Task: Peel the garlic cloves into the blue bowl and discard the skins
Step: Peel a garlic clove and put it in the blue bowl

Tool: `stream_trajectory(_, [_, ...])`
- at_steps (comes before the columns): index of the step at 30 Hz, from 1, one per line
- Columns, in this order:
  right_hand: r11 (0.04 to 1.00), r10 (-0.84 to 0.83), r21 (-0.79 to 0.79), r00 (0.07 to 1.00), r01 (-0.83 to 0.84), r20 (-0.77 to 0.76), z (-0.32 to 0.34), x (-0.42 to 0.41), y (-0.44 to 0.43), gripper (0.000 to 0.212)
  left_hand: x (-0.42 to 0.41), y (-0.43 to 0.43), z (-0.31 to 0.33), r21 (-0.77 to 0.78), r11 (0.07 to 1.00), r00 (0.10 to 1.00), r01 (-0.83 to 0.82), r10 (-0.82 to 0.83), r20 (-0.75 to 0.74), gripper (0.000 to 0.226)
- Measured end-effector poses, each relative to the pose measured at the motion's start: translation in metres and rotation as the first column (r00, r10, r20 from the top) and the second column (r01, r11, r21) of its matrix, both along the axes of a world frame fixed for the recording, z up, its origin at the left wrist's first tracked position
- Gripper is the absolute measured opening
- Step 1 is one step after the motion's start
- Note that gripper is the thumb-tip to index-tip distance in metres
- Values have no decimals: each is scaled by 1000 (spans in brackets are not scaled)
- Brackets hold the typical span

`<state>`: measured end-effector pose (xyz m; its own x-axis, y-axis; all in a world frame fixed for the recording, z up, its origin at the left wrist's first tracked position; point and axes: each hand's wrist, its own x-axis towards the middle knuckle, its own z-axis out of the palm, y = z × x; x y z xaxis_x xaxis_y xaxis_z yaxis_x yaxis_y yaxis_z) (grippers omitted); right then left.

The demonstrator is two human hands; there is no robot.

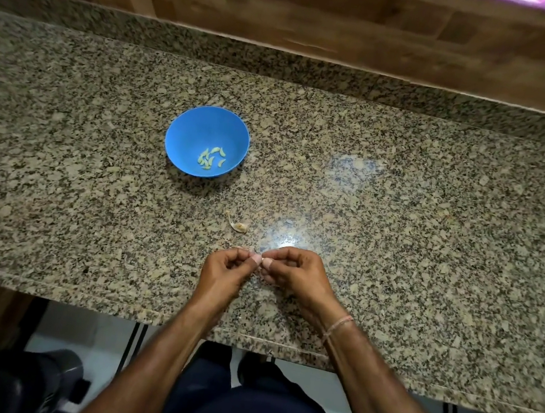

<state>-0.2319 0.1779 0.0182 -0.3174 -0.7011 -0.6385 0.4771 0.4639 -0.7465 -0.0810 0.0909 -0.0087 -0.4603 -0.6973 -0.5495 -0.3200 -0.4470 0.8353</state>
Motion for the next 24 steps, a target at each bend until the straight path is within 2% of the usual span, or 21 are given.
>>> stream_trajectory(4, [1000,20,0,998,-20,67,-3,-1,2,15,-2,-6,6,26,1000,999,-7,9,-42,19])
stream_trajectory(6, [1000,27,-1,999,-27,38,-1,0,3,13,-2,-6,8,96,995,999,-23,26,-30,19])
stream_trajectory(8, [996,87,4,976,-88,-202,0,0,1,10,0,-8,3,189,981,999,-51,52,0,19])
stream_trajectory(10, [983,175,32,864,-182,-472,-1,-1,-1,7,2,-10,-2,266,961,997,-74,75,7,19])
stream_trajectory(12, [975,206,53,793,-215,-574,-2,0,-3,8,3,-11,-3,314,946,996,-84,90,-5,19])
stream_trajectory(13, [977,201,51,800,-209,-566,-2,-1,-3,9,2,-11,-1,310,946,995,-90,100,-16,17])
stream_trajectory(14, [983,174,36,849,-180,-500,-3,-2,-4,11,2,-11,1,279,956,994,-89,102,-33,16])
stream_trajectory(16, [995,103,24,970,-100,-219,0,-2,-5,12,-1,-11,7,135,989,996,-59,67,-55,17])
stream_trajectory(18, [998,45,45,997,-48,68,2,-3,-5,9,-4,-12,8,22,999,998,-50,51,-44,17])
stream_trajectory(19, [998,24,52,991,-31,131,2,-3,-5,8,-5,-12,8,26,998,998,-52,53,-43,17])
stream_trajectory(20, [999,22,40,993,-27,117,2,-1,-4,8,-5,-13,8,67,996,997,-56,59,-39,16])
stream_trajectory(21, [998,57,25,998,-56,-23,0,1,-4,8,-5,-15,7,135,989,997,-66,71,-35,16])
stream_trajectory(22, [993,120,28,957,-116,-265,-3,2,-4,8,-4,-16,5,208,975,996,-80,87,-25,16])
stream_trajectory(23, [981,189,51,845,-189,-500,-6,4,-4,8,-2,-17,3,275,956,995,-98,104,-9,16])
stream_trajectory(24, [970,221,65,736,-235,-640,-8,5,-4,7,-1,-16,2,323,939,992,-118,123,6,15])
